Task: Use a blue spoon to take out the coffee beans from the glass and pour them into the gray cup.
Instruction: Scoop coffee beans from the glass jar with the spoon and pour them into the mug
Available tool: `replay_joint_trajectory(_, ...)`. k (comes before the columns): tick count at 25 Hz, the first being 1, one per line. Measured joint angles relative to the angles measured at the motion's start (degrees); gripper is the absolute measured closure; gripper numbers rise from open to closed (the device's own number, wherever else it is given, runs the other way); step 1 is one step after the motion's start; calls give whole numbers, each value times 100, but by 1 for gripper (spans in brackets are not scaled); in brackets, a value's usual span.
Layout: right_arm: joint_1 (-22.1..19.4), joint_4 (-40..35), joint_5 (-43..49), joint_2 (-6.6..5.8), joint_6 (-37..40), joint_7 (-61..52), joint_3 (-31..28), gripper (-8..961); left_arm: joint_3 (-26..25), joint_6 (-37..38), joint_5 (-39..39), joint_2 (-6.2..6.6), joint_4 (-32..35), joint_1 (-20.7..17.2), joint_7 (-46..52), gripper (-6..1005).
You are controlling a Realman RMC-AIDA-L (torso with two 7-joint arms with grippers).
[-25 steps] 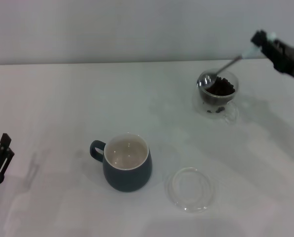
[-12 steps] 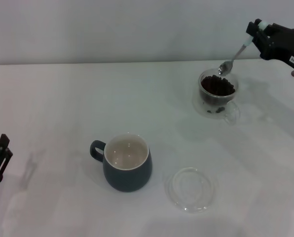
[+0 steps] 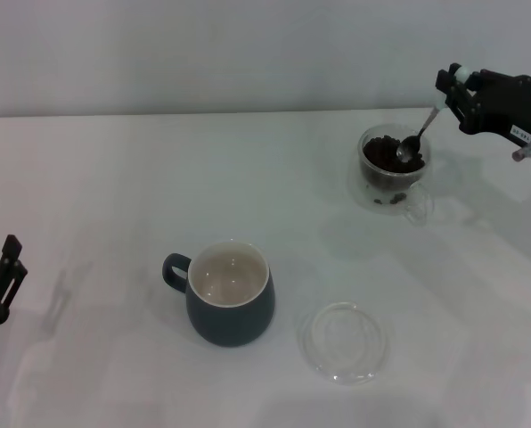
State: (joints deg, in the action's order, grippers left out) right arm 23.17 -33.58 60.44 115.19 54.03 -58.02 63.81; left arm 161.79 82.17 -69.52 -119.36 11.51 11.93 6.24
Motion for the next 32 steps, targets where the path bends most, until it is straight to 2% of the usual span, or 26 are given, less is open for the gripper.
replay_joint_trajectory(9,30,234,-27,4,-114,-183,34,805,1,-45,0,0,0,3,-8,197)
replay_joint_trajectory(32,95,309,-54,-3,-764,-3018,-34,802,-25,-140,-7,1,-3,75,-9,198)
